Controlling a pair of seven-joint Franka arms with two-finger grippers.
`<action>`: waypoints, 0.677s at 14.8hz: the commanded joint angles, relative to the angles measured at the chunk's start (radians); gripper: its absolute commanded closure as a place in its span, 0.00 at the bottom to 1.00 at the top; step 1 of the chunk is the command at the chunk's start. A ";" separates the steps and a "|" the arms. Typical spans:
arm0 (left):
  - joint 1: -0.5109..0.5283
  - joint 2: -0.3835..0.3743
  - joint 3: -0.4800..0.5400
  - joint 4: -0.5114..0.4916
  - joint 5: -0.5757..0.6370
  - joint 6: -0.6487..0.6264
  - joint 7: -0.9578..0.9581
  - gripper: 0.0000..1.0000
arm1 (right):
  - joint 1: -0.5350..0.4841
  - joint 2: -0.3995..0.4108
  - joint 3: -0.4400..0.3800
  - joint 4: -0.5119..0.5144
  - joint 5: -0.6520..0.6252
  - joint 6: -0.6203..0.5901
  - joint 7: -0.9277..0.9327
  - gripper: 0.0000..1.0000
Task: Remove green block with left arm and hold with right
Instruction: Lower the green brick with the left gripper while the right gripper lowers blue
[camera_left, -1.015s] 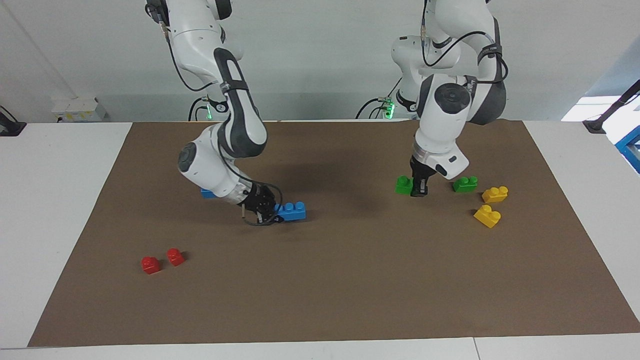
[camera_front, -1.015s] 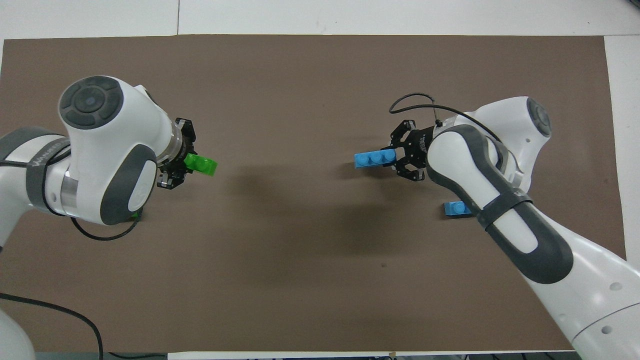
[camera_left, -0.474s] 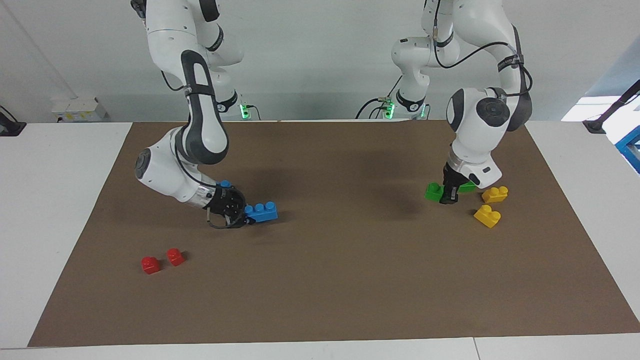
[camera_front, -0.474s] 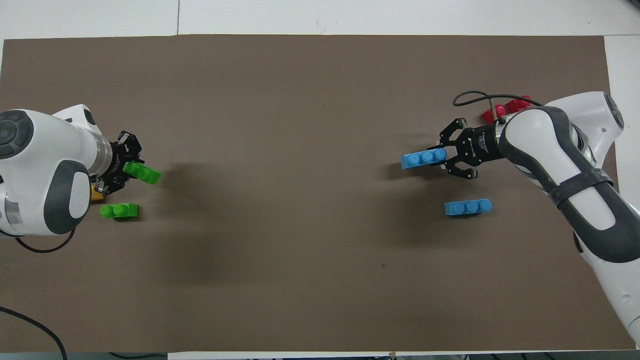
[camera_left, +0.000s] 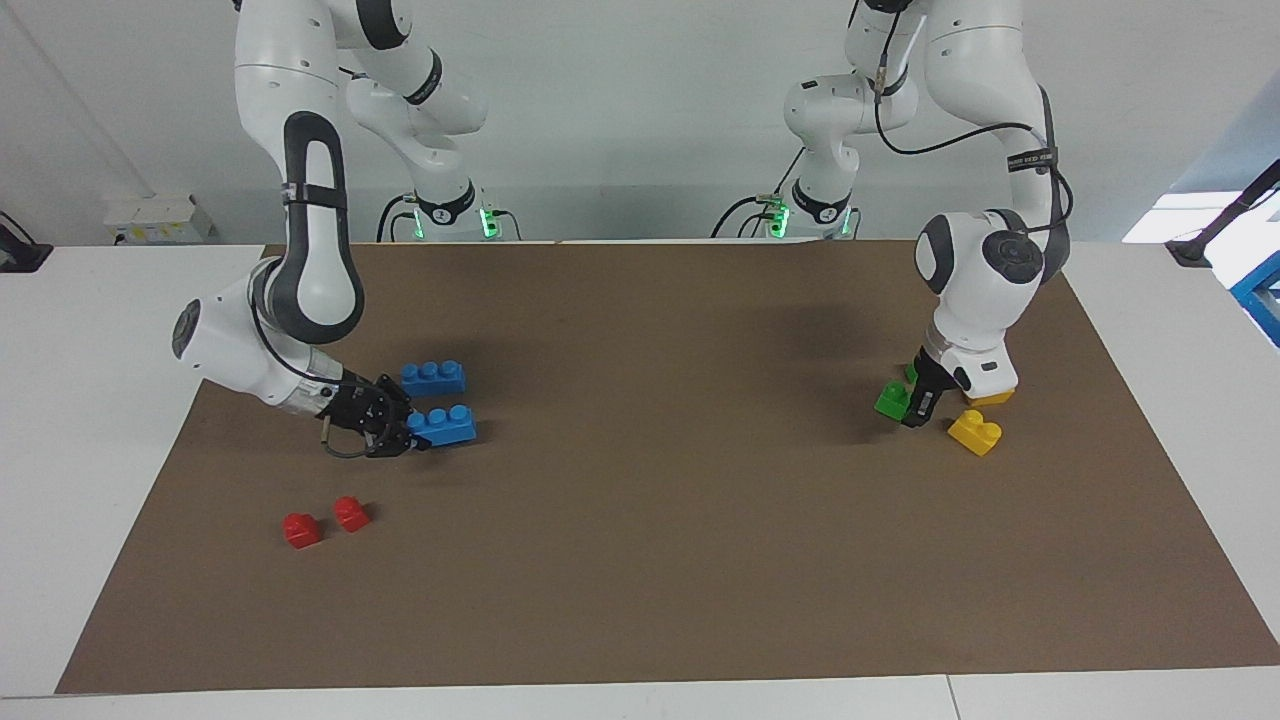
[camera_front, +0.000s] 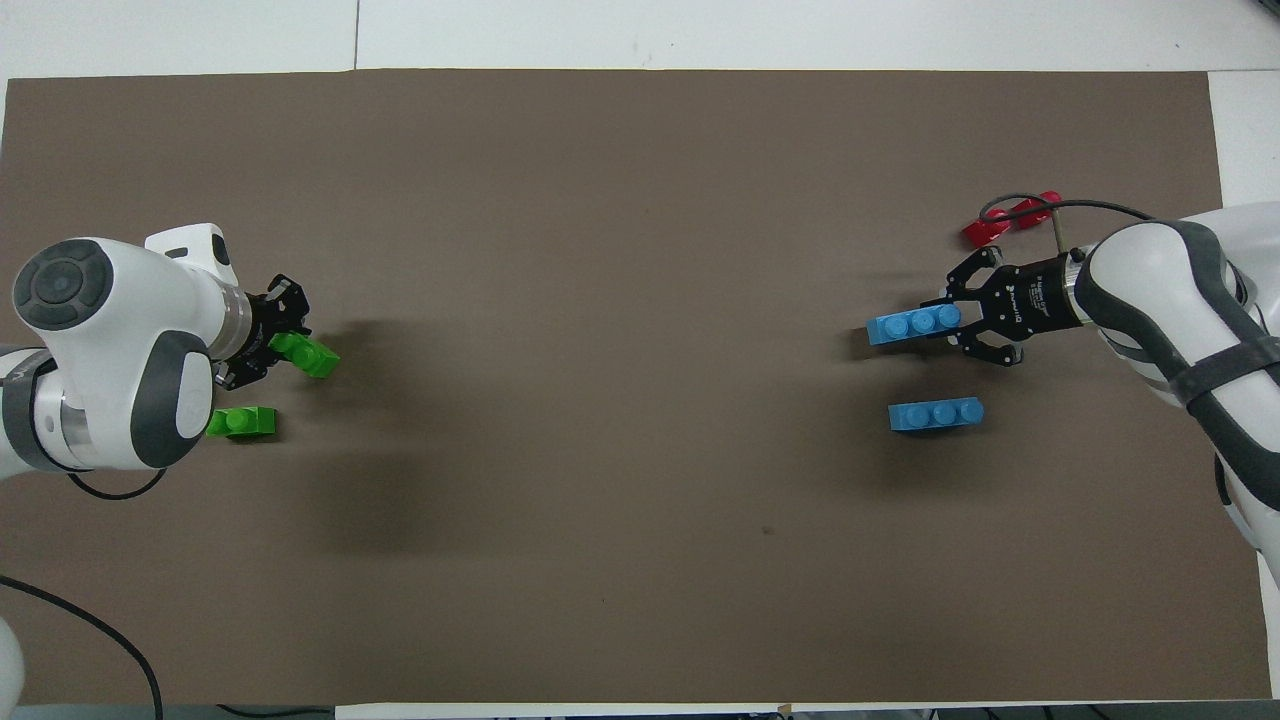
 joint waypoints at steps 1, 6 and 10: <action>0.005 0.020 -0.002 -0.018 -0.013 0.056 0.033 1.00 | -0.013 -0.016 0.014 -0.028 -0.016 0.008 -0.022 1.00; -0.001 0.043 -0.002 -0.018 -0.013 0.085 0.050 1.00 | -0.011 -0.014 0.016 -0.039 -0.016 0.030 -0.025 1.00; 0.000 0.043 -0.002 -0.016 -0.013 0.078 0.094 0.38 | -0.008 -0.005 0.017 -0.047 -0.014 0.053 -0.035 1.00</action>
